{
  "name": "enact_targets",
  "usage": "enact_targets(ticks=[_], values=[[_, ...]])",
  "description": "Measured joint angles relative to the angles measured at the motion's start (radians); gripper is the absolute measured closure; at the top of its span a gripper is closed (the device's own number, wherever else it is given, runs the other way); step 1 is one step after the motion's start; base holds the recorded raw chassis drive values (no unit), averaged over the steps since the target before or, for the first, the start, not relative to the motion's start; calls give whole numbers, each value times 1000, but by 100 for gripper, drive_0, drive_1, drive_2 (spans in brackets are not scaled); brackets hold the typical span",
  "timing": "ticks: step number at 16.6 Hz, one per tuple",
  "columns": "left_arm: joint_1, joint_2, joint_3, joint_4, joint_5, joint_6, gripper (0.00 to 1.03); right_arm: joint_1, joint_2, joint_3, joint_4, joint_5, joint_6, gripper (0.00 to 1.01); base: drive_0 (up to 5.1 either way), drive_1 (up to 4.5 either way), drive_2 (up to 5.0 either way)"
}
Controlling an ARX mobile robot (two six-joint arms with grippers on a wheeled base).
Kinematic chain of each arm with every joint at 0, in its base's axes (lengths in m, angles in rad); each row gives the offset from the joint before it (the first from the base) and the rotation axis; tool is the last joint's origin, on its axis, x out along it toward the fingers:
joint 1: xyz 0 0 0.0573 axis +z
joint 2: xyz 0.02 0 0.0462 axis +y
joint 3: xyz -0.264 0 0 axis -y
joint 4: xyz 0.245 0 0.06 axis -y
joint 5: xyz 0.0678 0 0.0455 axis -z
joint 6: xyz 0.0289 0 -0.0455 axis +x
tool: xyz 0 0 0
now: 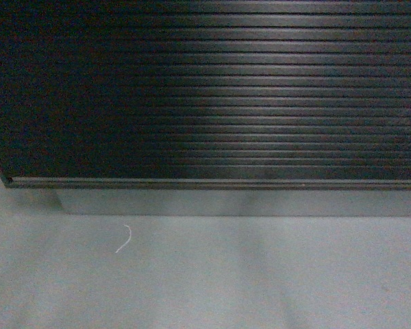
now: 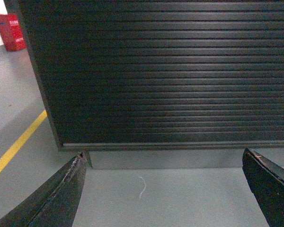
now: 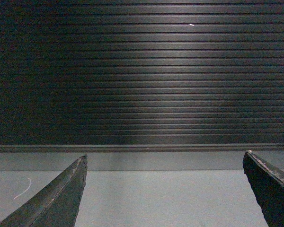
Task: Place dark red mango on scale at checkout
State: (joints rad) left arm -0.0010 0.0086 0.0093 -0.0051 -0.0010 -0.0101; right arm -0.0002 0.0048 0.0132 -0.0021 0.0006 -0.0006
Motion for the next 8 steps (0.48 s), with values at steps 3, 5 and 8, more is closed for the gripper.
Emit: enact_targets(ticks=[3,5,8], values=[[0,0,0,3,-1,0,5,0,0,0,-2,-1,0,3,11,436,-413],[0,0,0,2,0,0,5,0,0,0,-1,0,0,3,11,436,-413],[0,0,0,2,0,0,5,0,0,0,-2,0,0,3,11,436,-413]])
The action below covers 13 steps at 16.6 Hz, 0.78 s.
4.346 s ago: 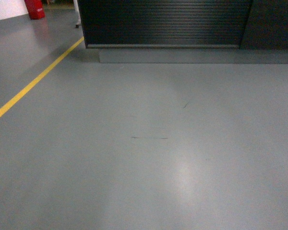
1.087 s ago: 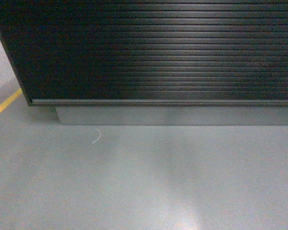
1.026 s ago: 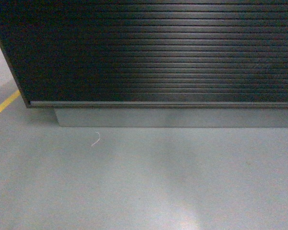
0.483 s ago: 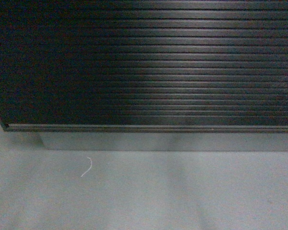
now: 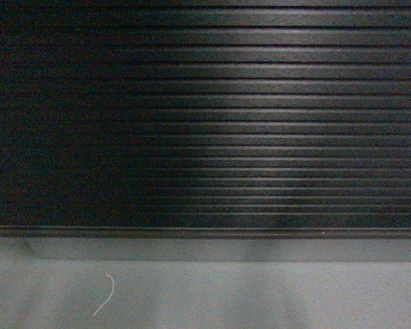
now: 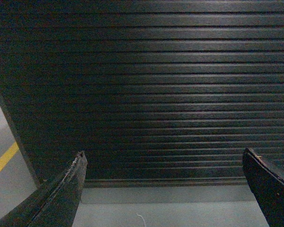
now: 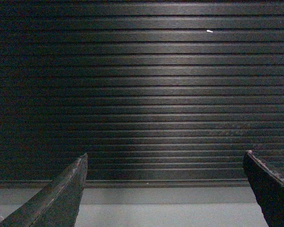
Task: Place dark red mango on scale at checkout
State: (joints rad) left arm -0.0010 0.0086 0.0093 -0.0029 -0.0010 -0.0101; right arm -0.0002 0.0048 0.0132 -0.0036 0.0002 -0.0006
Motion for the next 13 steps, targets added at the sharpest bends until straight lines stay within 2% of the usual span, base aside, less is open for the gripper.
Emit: enact_targets(ticks=[6,13], values=[[0,0,0,0,0,0,5,0,0,0,-1,0,0,3,11,436,-413],[0,0,0,0,0,0,5,0,0,0,0,0,0,3,0,270,-269]])
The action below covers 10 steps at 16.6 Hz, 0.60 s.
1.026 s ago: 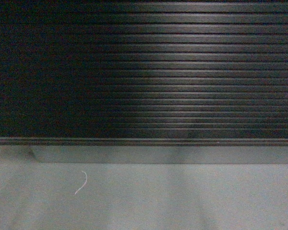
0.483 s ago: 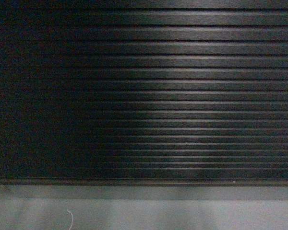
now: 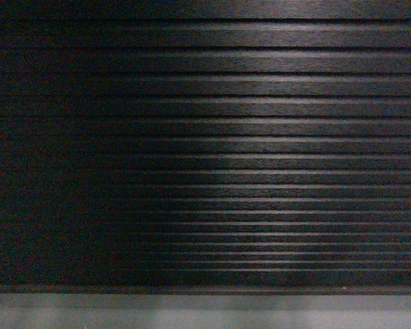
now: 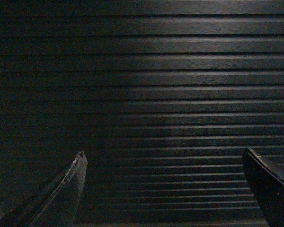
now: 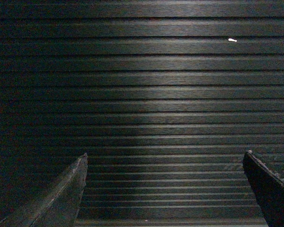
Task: Place dark red mango on scale at checkout
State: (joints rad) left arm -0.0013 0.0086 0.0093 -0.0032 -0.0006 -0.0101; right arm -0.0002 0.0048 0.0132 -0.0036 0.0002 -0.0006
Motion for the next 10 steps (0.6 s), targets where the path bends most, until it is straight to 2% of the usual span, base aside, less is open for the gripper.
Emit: enact_targets(ticks=[10], values=[[0,0,0,-5,0,0,5,0,0,0,-3,1,0,3,0,270,-269]])
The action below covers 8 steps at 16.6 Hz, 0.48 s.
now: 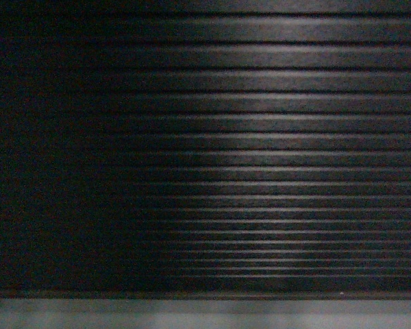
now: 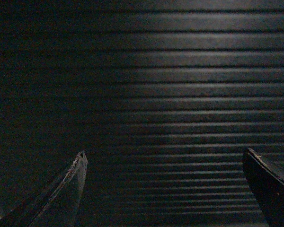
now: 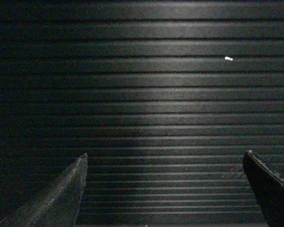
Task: Place dark red mango on scale at checkout
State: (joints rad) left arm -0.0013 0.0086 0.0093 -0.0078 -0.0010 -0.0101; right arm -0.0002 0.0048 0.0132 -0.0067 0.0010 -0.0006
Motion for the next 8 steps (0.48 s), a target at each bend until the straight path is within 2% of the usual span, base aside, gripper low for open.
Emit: enact_targets(ticks=[7,8], values=[[0,0,0,5,1,0,5,0,0,0,3,0,0,3,0,270,-269],[0,0,0,5,0,0,5,0,0,0,3,-1,0,3,0,0,0]])
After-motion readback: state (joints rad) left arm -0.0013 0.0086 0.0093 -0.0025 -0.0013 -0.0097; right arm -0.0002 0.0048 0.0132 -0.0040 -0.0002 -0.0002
